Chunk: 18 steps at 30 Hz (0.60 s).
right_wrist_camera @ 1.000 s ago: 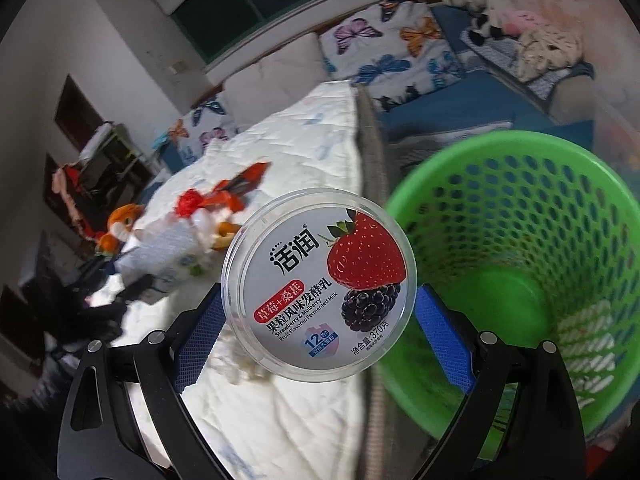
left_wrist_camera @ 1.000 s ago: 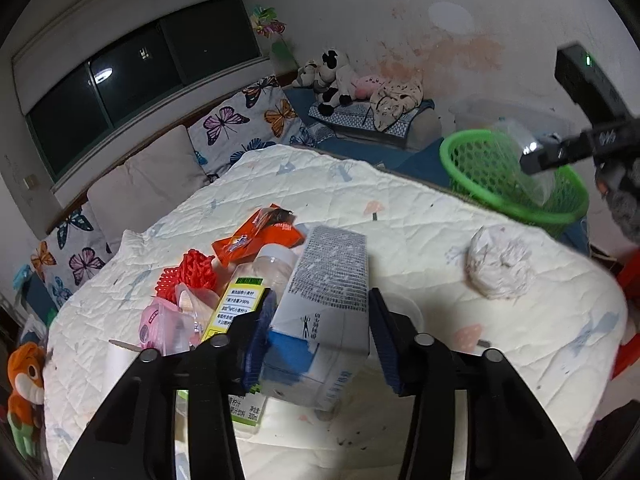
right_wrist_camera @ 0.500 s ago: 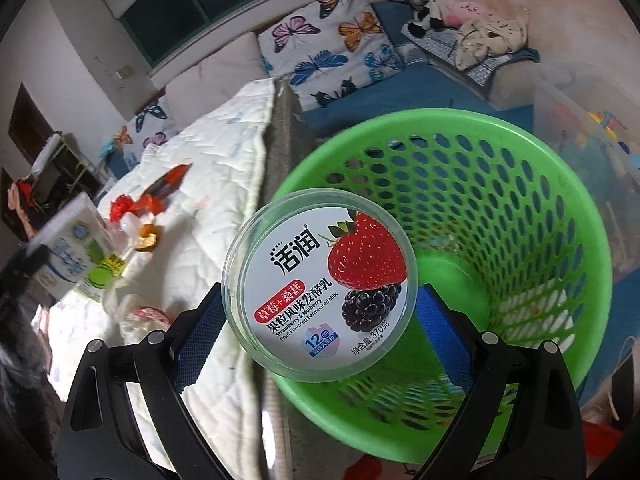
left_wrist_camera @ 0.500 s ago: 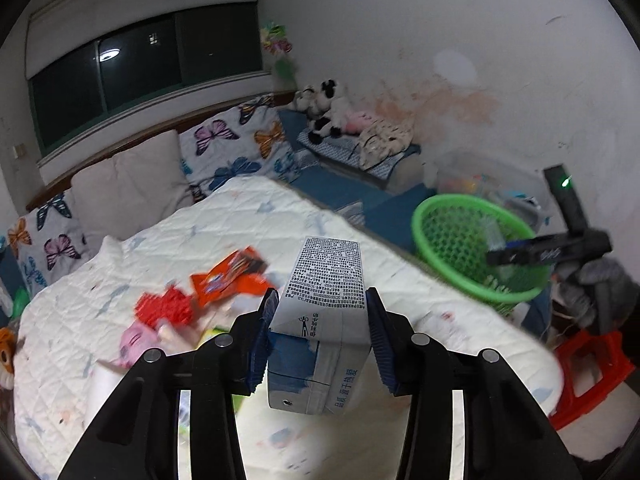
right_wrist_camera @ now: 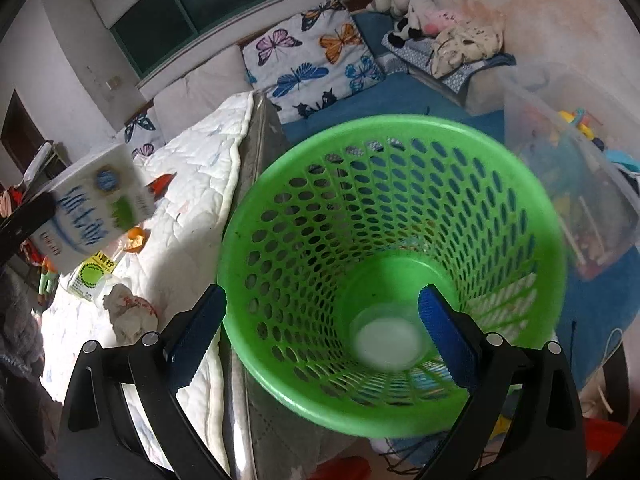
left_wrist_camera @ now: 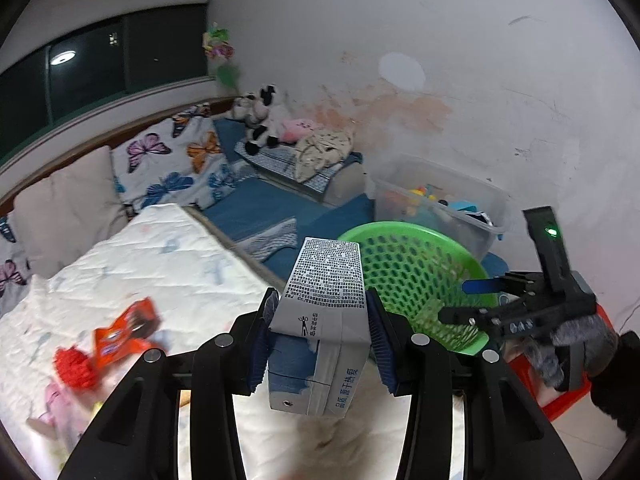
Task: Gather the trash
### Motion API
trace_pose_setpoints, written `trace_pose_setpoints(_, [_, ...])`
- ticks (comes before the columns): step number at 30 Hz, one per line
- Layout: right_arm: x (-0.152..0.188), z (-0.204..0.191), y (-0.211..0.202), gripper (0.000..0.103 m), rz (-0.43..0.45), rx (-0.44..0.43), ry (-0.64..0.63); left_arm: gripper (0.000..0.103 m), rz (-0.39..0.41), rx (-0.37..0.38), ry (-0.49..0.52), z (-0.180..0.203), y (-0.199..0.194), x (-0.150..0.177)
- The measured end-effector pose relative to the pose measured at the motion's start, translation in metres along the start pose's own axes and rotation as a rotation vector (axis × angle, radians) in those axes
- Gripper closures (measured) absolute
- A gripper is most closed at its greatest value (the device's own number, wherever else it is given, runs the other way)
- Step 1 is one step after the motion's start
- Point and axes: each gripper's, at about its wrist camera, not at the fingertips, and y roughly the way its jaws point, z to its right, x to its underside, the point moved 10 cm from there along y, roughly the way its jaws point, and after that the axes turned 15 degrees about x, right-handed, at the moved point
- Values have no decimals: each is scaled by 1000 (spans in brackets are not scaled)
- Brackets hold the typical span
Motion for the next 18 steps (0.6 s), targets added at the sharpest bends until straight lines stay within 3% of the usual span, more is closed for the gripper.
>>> trace_pose_setpoints(11, [15, 27, -27, 7, 44, 46, 10, 60, -119, 92, -53, 31, 87, 0])
trace_pose_setpoints(18, [22, 35, -26, 7, 37, 39, 37, 60, -185, 112, -71, 48, 116, 11])
